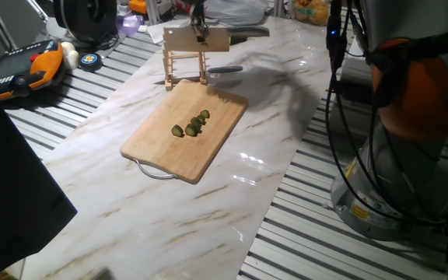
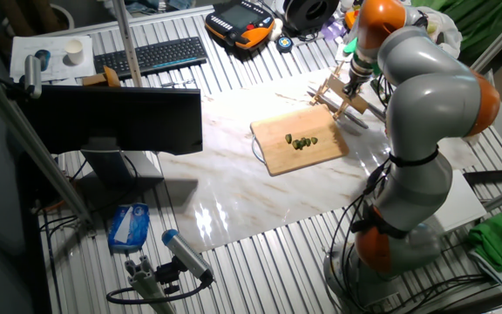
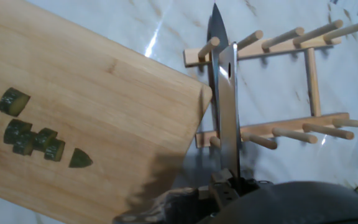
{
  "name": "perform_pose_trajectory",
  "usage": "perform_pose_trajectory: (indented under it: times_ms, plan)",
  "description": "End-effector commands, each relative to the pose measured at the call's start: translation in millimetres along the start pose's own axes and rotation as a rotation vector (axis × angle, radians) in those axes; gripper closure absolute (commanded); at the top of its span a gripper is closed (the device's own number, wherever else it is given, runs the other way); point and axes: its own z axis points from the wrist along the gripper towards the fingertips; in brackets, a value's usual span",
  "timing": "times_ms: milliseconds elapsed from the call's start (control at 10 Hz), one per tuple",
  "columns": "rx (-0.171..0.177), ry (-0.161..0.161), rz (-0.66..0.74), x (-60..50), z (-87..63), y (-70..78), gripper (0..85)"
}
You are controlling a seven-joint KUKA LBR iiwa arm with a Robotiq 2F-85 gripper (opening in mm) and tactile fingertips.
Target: Cut the cucumber into segments
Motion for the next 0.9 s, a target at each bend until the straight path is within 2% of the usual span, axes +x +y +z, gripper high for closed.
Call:
perform_pose_trajectory:
  times_ms: [0, 400, 800]
  plan:
    - [-0.004, 0.000, -0.001, 1.2, 1.1, -2.1, 84.3]
    - [-0.005, -0.006, -0.003, 2.6, 6.8, -9.1, 84.3]
    - [-0.011, 0.010, 0.000, 1.8, 10.8, -12.3, 84.3]
